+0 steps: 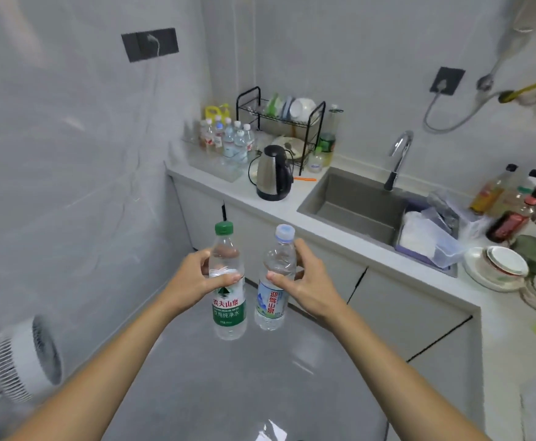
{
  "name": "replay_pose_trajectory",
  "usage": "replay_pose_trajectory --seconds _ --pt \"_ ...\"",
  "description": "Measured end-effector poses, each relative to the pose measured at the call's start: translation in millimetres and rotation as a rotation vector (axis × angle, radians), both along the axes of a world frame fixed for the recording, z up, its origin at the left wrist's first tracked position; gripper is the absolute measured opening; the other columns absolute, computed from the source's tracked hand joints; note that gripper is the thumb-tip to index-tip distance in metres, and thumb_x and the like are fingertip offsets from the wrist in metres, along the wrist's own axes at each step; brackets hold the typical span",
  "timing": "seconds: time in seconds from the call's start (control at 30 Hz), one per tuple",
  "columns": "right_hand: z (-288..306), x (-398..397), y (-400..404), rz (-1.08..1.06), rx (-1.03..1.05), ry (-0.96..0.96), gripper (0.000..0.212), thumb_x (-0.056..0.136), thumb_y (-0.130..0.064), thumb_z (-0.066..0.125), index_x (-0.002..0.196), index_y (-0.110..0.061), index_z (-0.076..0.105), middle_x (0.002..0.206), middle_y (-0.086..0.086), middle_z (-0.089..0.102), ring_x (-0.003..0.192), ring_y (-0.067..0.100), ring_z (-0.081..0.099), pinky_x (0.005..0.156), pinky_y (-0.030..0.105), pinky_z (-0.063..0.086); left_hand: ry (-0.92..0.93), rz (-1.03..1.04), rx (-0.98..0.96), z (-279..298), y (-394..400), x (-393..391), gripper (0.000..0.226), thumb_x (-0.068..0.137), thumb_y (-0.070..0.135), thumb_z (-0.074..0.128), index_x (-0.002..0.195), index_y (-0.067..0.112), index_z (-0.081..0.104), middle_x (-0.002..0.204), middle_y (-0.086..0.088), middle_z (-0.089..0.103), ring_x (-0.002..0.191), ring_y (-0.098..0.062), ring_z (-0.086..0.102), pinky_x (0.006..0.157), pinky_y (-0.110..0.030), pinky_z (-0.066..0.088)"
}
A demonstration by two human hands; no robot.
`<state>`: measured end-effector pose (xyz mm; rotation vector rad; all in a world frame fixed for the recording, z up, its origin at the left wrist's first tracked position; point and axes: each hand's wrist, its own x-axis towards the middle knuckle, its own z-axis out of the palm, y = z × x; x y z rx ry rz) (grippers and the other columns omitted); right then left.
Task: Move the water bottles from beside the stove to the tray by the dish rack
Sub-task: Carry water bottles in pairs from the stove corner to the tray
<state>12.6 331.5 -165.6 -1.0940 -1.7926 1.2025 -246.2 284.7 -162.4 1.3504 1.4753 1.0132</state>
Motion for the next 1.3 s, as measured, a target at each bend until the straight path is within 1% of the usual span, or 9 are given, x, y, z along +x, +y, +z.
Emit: replay_pose_trajectory --seconds 0.17,0.3,0.53,0.63,0.77,0.97,1.1,1.17,1.3 --pt "7.9 -49.0 95.5 0.155 -0.011 0.020 0.045 0.086 -0.032 0.085 0.123 -0.034 0.059 0.115 -0.010 0.076 0.107 0.014 0.074 0.089 0.044 0.064 -0.021 0.191 -0.037 11.1 53.4 -37.5 0.038 0.083 0.010 0.085 0.116 0.016 0.068 0.102 0.004 0.081 0.091 -0.010 0.078 0.072 -0.018 0.058" --pt "0.7 -99.9 157.5 0.224 -0.035 0.042 0.047 0.090 -0.019 0.084 0.128 -0.031 0.058 0.114 -0.011 0.076 0.107 0.012 0.074 0.082 0.030 0.061 0.017 0.210 -0.065 10.9 99.3 -89.3 0.038 0.082 0.013 0.087 0.115 0.017 0.069 0.103 0.001 0.081 0.095 -0.012 0.078 0.078 -0.022 0.059" --pt "-17.3 -200.2 279.2 0.215 -0.058 0.013 0.046 0.091 -0.018 0.083 0.129 -0.026 0.058 0.116 -0.006 0.077 0.110 0.014 0.074 0.084 0.033 0.062 -0.008 0.245 -0.066 -8.4 219.3 -191.6 0.039 0.082 0.011 0.086 0.117 0.019 0.070 0.103 0.002 0.081 0.095 -0.011 0.077 0.075 -0.020 0.057" --pt "-13.6 -238.4 330.7 0.168 -0.053 -0.018 0.047 0.088 -0.028 0.084 0.128 -0.031 0.058 0.117 -0.008 0.076 0.112 0.013 0.073 0.089 0.044 0.063 0.006 0.203 -0.086 -7.1 278.6 -230.7 0.043 0.080 0.014 0.088 0.118 0.021 0.070 0.104 0.004 0.081 0.096 -0.011 0.077 0.080 -0.026 0.059" --pt "-3.2 -278.7 394.0 0.096 -0.047 -0.008 0.046 0.090 -0.024 0.084 0.127 -0.030 0.058 0.118 -0.011 0.076 0.113 0.010 0.072 0.089 0.041 0.063 0.072 0.124 -0.072 4.5 361.7 -280.2 0.048 0.078 0.020 0.091 0.120 0.024 0.069 0.102 0.009 0.080 0.096 -0.009 0.076 0.086 -0.034 0.060" --pt "2.6 -311.7 486.7 0.057 -0.019 -0.034 0.050 0.090 -0.026 0.084 0.129 -0.037 0.056 0.119 -0.012 0.076 0.114 0.010 0.071 0.093 0.047 0.062 0.120 0.055 -0.021 10.5 480.3 -314.4 0.049 0.078 0.026 0.091 0.117 0.034 0.062 0.102 0.021 0.077 0.093 0.001 0.074 0.082 -0.027 0.059" --pt "-4.2 -323.9 553.7 0.041 -0.017 -0.033 0.051 0.091 -0.028 0.083 0.131 -0.037 0.055 0.123 -0.013 0.074 0.117 0.011 0.070 0.095 0.050 0.062 0.194 0.031 0.015 12.7 561.1 -321.4 0.046 0.082 0.024 0.089 0.111 0.039 0.056 0.073 0.040 0.065 0.073 0.014 0.065 0.065 -0.009 0.048" --pt "-6.9 -326.6 586.9 0.032 -0.010 -0.039 0.051 0.090 -0.032 0.083 0.133 -0.037 0.054 0.126 -0.013 0.074 0.119 0.011 0.069 0.096 0.050 0.061 0.215 0.034 0.052 12.9 596.4 -322.8 0.052 0.081 0.027 0.089 0.117 0.042 0.055 0.069 0.043 0.058 0.073 0.006 0.062 0.067 -0.014 0.047" --pt "-4.3 -330.2 644.7 -0.010 0.017 -0.047 0.053 0.090 -0.030 0.083 0.134 -0.036 0.054 0.121 -0.015 0.075 0.114 0.009 0.070 0.093 0.042 0.059 0.261 0.026 0.090 11.4 659.8 -325.5 0.053 0.083 0.020 0.088 0.123 0.029 0.056 0.069 0.049 0.054 0.071 0.015 0.057 0.063 -0.005 0.042"
